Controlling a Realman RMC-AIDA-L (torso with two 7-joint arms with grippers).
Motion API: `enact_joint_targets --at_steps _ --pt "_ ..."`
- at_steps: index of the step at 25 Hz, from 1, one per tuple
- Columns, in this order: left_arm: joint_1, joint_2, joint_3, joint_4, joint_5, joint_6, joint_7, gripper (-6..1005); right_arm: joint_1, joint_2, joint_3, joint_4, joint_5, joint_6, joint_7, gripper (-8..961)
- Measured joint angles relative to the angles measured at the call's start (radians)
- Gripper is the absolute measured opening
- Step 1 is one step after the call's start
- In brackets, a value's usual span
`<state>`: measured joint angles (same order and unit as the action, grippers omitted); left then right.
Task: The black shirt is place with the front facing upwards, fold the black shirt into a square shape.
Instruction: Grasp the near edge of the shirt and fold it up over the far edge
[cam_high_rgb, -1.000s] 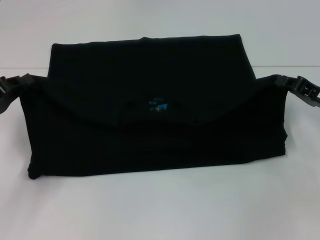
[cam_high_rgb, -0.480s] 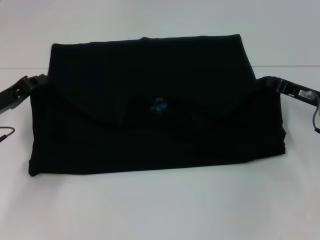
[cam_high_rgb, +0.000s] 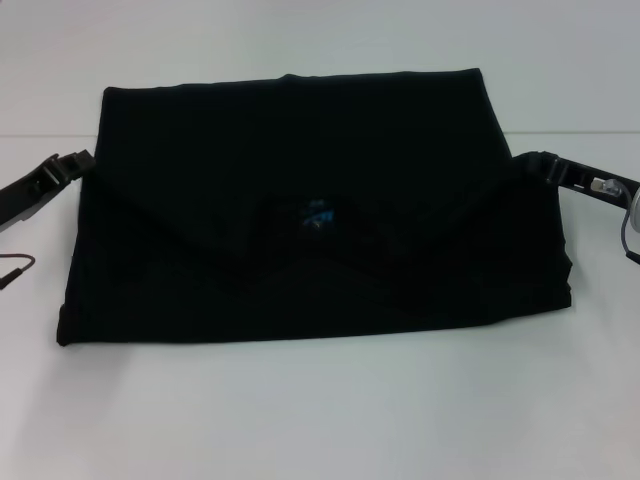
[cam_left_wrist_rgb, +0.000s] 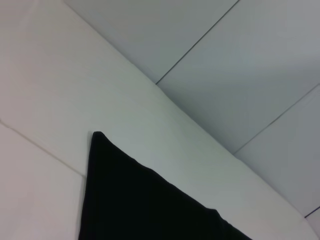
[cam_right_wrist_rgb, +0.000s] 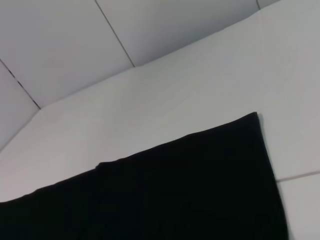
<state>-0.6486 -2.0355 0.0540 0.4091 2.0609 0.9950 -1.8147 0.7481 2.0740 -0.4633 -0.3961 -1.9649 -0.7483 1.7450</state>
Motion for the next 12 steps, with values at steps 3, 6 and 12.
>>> enact_joint_targets --at_steps 3,6,12 --pt "0.006 -0.004 -0.002 -0.001 0.0 0.0 0.006 109 -0.004 0.0 -0.001 -0.002 0.001 0.004 0.0 103" --pt "0.015 -0.005 -0.006 -0.002 -0.001 -0.001 0.001 199 -0.014 -0.003 -0.005 -0.002 0.001 -0.007 0.0 107" --pt "0.057 0.012 0.001 -0.01 -0.022 0.105 -0.012 421 -0.055 -0.032 -0.005 -0.011 -0.004 -0.137 0.007 303"
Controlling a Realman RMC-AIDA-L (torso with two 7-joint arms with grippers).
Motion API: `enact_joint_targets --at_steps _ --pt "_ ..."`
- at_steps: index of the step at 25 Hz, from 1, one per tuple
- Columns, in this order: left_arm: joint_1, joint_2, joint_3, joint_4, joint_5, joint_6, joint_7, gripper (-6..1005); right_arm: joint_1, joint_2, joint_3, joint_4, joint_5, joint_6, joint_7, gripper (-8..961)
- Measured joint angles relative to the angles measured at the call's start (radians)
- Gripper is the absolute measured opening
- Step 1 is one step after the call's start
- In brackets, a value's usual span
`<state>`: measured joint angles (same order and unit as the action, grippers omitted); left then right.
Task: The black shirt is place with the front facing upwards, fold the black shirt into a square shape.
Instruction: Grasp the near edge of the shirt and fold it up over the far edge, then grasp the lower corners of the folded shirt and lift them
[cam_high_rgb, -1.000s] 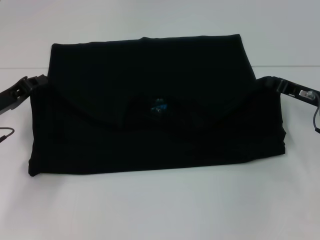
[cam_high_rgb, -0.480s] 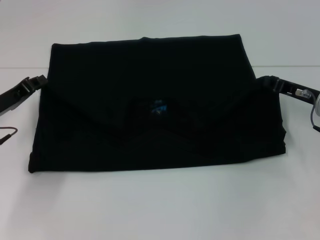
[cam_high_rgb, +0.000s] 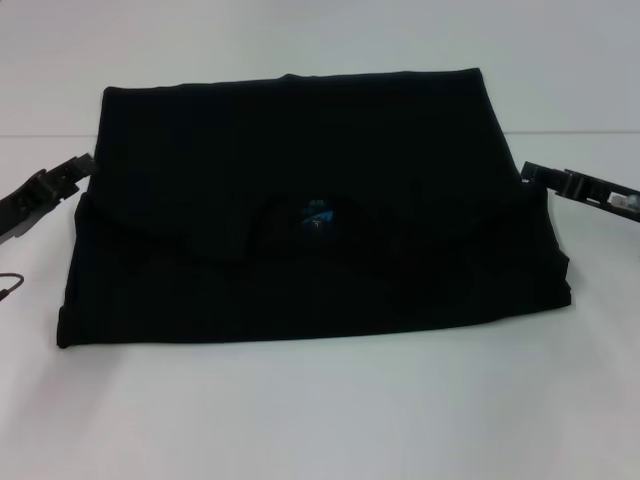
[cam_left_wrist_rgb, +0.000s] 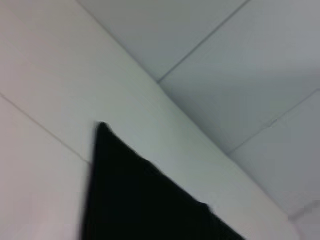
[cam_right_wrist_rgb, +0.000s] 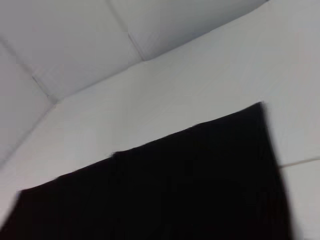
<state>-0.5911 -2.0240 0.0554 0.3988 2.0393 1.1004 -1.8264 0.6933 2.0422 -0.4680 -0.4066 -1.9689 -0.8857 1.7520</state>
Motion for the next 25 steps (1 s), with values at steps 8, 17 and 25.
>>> enact_joint_targets --at_steps 8,17,25 --pt "0.073 0.122 0.267 0.018 0.024 0.304 -0.235 750 -0.037 -0.072 -0.096 -0.014 -0.081 -0.453 -0.108 745" --pt "0.104 0.153 0.317 0.229 0.259 0.422 -0.402 870 -0.045 -0.012 -0.219 -0.053 -0.186 -0.601 -0.293 846" --pt "0.095 0.141 0.366 0.218 0.288 0.301 -0.397 869 -0.046 0.006 -0.249 -0.054 -0.198 -0.575 -0.297 852"
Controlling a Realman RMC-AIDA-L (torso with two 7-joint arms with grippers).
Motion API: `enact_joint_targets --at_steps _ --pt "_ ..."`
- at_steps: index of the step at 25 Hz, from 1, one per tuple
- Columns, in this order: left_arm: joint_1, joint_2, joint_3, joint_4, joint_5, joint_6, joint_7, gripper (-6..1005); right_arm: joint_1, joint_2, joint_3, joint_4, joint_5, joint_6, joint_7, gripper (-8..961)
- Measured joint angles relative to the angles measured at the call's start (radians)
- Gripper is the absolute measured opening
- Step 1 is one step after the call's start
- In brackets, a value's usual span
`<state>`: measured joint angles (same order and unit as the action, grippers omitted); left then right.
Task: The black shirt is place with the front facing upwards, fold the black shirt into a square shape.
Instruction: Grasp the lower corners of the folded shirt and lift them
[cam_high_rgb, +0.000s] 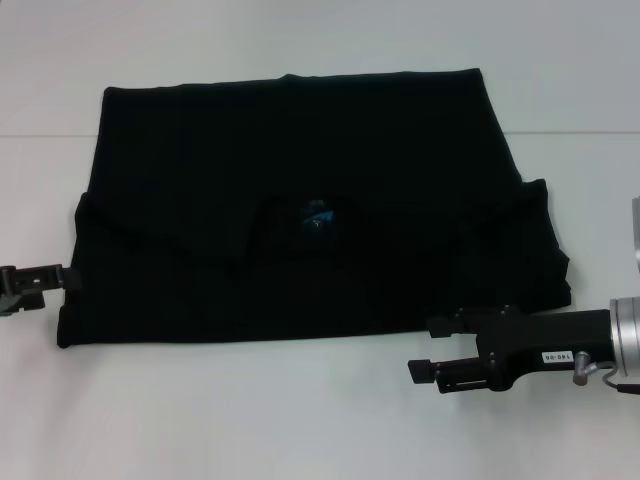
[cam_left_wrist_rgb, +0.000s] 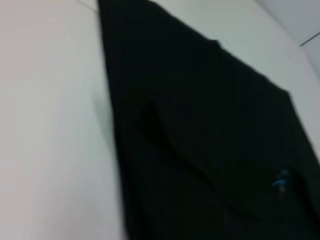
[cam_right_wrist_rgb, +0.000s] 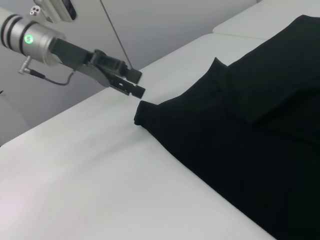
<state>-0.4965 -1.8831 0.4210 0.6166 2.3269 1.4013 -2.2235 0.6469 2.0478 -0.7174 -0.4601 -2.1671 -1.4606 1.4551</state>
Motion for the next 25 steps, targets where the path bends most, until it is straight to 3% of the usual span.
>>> enact_joint_targets --at_steps 11,25 --pt "0.006 -0.026 0.044 -0.028 0.005 -0.05 0.002 867 -0.001 0.001 0.007 -0.001 0.001 0.013 0.007 854" --pt "-0.011 -0.031 0.095 -0.028 0.005 -0.006 0.009 861 0.001 0.002 0.019 0.001 0.007 0.014 0.01 853"
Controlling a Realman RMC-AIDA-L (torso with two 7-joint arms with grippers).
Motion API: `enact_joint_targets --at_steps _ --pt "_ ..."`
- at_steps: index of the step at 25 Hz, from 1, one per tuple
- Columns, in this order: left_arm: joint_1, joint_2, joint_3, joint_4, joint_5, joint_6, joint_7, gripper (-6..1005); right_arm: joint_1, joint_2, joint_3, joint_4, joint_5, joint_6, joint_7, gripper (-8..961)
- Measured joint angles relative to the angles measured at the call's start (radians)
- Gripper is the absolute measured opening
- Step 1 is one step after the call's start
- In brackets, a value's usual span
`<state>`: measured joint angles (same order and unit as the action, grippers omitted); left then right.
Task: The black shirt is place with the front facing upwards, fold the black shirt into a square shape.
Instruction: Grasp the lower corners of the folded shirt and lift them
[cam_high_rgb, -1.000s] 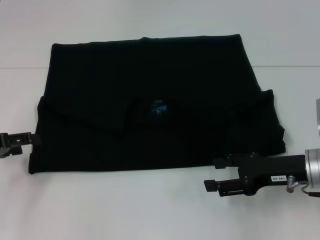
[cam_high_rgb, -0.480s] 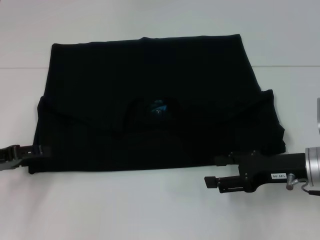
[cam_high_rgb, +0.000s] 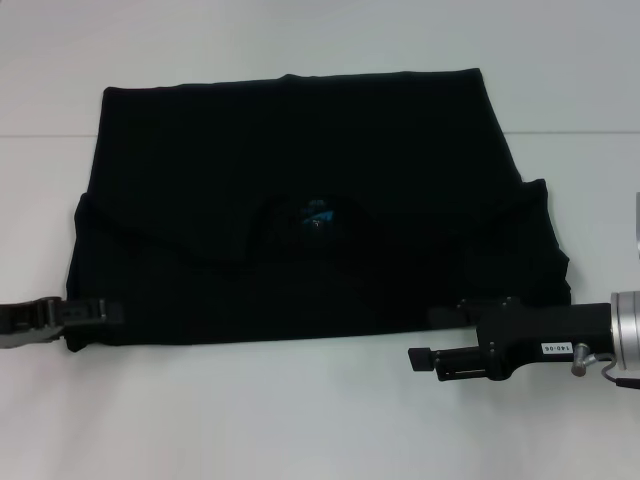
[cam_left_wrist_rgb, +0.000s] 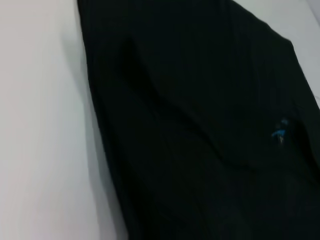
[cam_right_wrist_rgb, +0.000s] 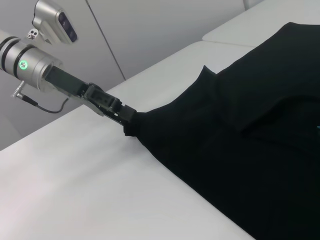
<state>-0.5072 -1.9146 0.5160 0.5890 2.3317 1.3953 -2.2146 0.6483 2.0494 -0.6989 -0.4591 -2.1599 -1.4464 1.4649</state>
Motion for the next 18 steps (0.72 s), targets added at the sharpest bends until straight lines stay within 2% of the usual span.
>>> enact_joint_targets --at_steps 7,12,18 --pt "0.01 0.0 -0.006 0.017 -0.004 -0.007 0.002 814 -0.003 0.0 0.003 -0.001 0.0 -0.001 0.019 854" --pt "0.011 0.003 -0.001 0.017 -0.002 -0.01 0.003 637 -0.007 -0.001 0.009 -0.002 0.0 -0.003 0.027 853" --pt "0.008 0.003 0.008 0.013 0.001 -0.01 0.004 514 -0.011 -0.002 0.026 -0.003 0.0 -0.01 0.029 852"
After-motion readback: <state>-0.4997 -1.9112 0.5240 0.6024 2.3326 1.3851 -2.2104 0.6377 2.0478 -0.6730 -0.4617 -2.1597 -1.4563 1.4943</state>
